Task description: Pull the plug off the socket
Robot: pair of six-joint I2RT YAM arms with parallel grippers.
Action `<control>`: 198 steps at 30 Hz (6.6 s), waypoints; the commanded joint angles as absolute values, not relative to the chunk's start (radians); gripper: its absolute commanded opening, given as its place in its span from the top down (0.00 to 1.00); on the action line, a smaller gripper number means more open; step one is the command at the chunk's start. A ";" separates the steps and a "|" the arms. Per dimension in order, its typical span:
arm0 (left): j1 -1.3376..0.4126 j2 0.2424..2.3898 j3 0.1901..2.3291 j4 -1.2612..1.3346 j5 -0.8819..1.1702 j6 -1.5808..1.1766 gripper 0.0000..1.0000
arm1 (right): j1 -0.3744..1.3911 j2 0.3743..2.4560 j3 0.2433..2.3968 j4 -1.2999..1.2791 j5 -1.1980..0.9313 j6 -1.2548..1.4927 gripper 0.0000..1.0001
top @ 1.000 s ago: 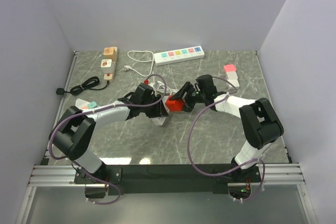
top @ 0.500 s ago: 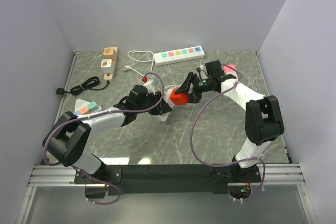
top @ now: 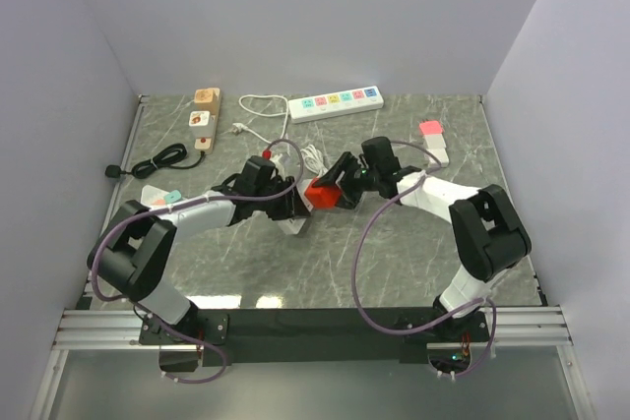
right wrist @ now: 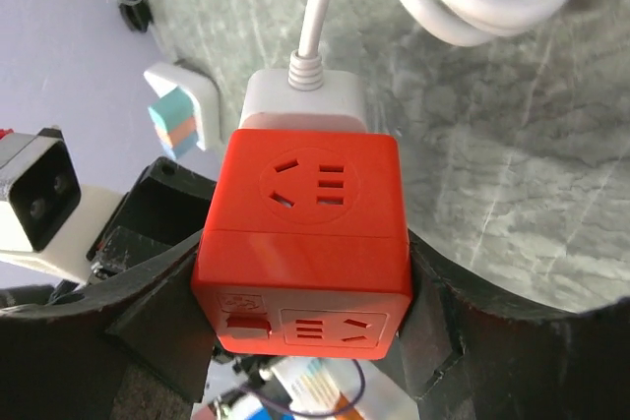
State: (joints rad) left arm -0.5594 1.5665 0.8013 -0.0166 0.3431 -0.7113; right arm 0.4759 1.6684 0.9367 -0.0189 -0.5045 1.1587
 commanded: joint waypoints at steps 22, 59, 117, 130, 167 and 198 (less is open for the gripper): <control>-0.430 1.457 0.767 -0.041 0.101 -0.758 1.00 | 0.098 1.532 1.091 -0.385 -0.510 0.776 1.00; -0.360 1.426 1.164 -0.161 -0.129 -0.908 1.00 | -0.195 1.799 1.319 -0.627 0.003 0.756 0.16; -0.403 2.344 1.910 0.086 -0.061 -1.829 0.01 | -0.104 1.379 1.154 -0.655 -0.281 0.634 0.00; -0.289 1.798 1.565 -0.316 -0.129 -0.872 0.01 | -0.045 1.377 1.144 -0.620 -0.331 0.617 0.00; 0.035 2.249 1.953 -0.512 -0.088 -0.183 0.10 | 0.114 1.489 1.229 -0.627 -0.344 0.624 0.00; 0.014 1.685 1.482 -0.423 0.018 -0.328 0.99 | 0.129 1.462 1.221 -0.617 -0.370 0.627 0.03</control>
State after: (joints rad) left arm 0.0383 1.8248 1.5215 -0.5091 -0.0814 -0.2821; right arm 0.1165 1.4815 1.1805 -0.6388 -0.3607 0.6338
